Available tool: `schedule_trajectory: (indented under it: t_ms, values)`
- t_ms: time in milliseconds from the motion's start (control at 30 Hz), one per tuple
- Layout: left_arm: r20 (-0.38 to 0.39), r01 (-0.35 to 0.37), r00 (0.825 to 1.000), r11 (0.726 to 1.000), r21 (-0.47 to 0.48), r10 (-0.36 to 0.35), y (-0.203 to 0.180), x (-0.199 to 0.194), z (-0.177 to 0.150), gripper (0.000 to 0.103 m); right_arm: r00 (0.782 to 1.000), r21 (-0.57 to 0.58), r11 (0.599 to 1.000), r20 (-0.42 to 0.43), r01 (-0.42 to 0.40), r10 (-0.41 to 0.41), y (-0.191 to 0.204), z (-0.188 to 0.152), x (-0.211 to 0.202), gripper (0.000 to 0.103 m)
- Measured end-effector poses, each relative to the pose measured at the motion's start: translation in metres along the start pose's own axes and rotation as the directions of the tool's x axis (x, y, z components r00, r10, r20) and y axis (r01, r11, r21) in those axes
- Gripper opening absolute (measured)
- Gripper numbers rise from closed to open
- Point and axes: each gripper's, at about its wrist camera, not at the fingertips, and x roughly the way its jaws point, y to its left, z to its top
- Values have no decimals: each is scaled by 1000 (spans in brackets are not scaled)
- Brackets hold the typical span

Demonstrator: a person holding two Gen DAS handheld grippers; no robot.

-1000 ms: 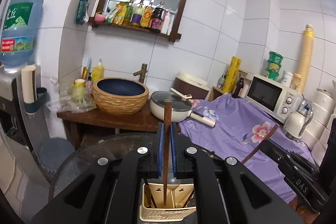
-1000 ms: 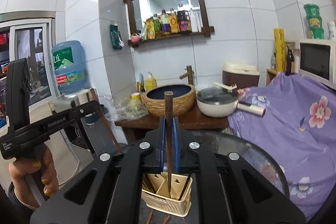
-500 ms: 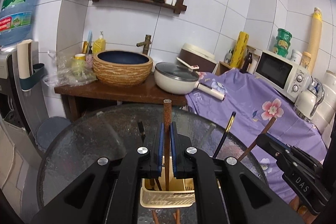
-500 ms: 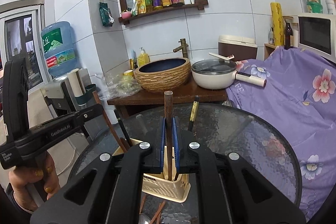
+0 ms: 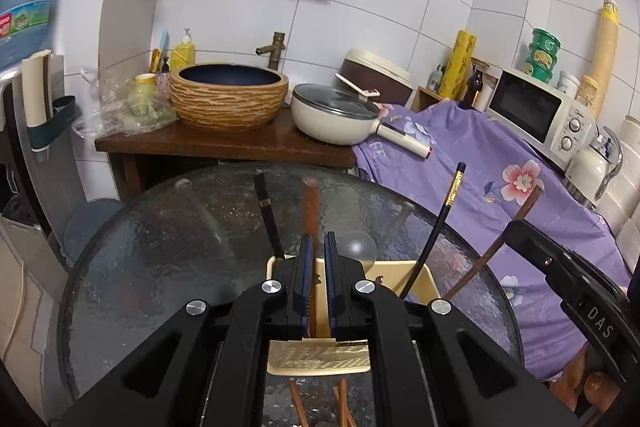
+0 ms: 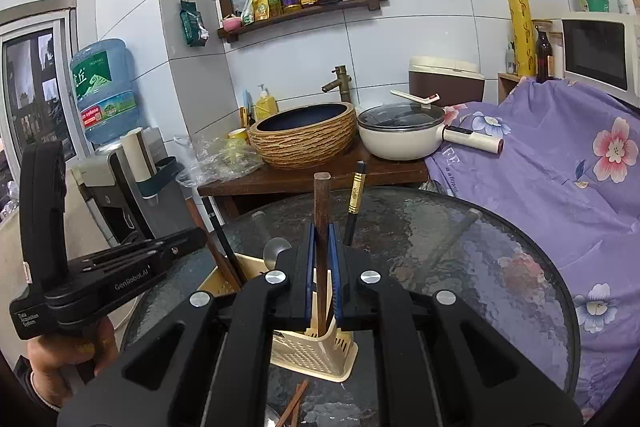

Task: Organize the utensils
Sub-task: 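Drop wooden chopstick into holder opening left tool while right tool releases its chopstick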

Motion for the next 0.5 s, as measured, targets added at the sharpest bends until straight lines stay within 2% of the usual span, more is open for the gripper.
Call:
schedule_trajectory:
  t_ms: [33, 100, 133, 167, 200, 267, 300, 367, 400, 500]
  values:
    - [-2, 2, 1000, 1000, -3, -2, 1, 0, -1, 6, 1000, 3, 1000, -5, 7, -7, -1, -1, 0, 12]
    - [0, 3, 1000, 1000, -1, -3, 1, -1, -3, 9, 1000, 20, 1000, 0, 5, -5, -2, -3, -2, 31]
    - [4, 3, 1000, 1000, 0, -3, 2, -3, -3, 14, 1000, 33, 999, 8, 3, -3, -3, -4, -5, 51]
    - [11, 6, 1000, 1000, 1, -6, 2, -6, -3, 22, 1000, 48, 999, 24, 3, -4, -5, -6, -9, 58]
    - [16, 10, 1000, 1000, 1, -10, 3, -9, -4, 28, 999, 51, 999, 35, 5, -6, -5, -8, -13, 58]
    - [34, 24, 999, 1000, 1, -24, 5, -19, -7, 52, 999, 30, 999, 45, 13, -14, -2, -12, -21, 58]
    - [46, 29, 999, 1000, -1, -29, 7, -24, -8, 56, 998, 20, 1000, 53, 15, -16, -1, -17, -26, 58]
    - [69, 40, 997, 999, -13, -39, 11, -35, -16, 81, 998, 4, 1000, 57, 17, -17, 2, -28, -34, 58]
    - [78, 45, 996, 999, -23, -43, 14, -39, -20, 84, 998, -4, 1000, 53, 17, -16, 3, -35, -38, 58]
    - [60, 54, 997, 998, -39, -52, 21, -43, -40, 86, 1000, -24, 1000, 5, 7, -7, 6, -58, -39, 58]
